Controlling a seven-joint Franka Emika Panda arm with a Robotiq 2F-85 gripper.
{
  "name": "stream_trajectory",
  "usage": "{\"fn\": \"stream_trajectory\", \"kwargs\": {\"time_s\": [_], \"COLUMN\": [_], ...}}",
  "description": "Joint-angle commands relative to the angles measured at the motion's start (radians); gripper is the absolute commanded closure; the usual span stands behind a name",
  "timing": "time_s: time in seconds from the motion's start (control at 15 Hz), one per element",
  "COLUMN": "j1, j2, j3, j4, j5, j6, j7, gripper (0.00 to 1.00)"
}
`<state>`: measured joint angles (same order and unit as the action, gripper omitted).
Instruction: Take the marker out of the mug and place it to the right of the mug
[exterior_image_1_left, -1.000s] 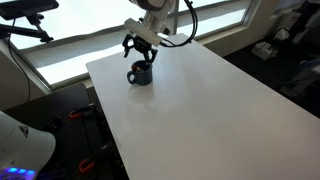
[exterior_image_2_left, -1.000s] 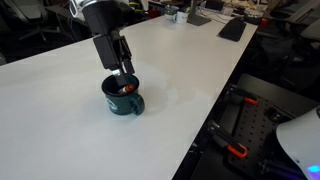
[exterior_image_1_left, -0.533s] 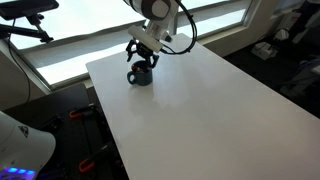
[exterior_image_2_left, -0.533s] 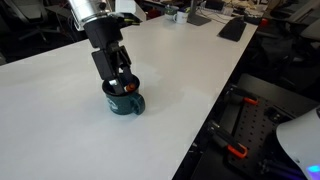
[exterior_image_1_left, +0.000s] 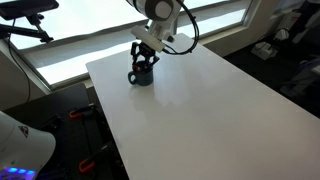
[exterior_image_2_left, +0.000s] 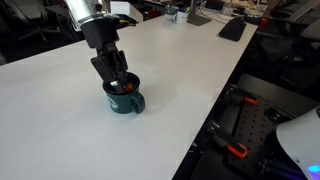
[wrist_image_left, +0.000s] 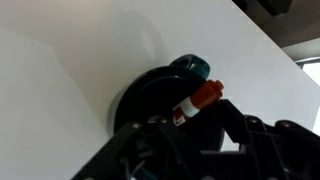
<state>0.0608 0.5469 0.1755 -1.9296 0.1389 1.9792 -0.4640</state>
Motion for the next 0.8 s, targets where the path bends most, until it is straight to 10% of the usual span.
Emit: {"fn": "stream_trajectory", "kwargs": {"time_s": [0.0,0.2,0.73], "j1": [0.0,0.0,-0.004], "j2": [0.019,0.011,0.014], "j3": [0.003,0.003,0.001], "j4": [0.031,0.036,0.038], "j5": [-0.014,-0.018,-0.021], "j6": [-0.009,-0.006,-0.006], "j7": [0.021,0.015,0.013], "gripper": [0.8,0.99,1.0]}}
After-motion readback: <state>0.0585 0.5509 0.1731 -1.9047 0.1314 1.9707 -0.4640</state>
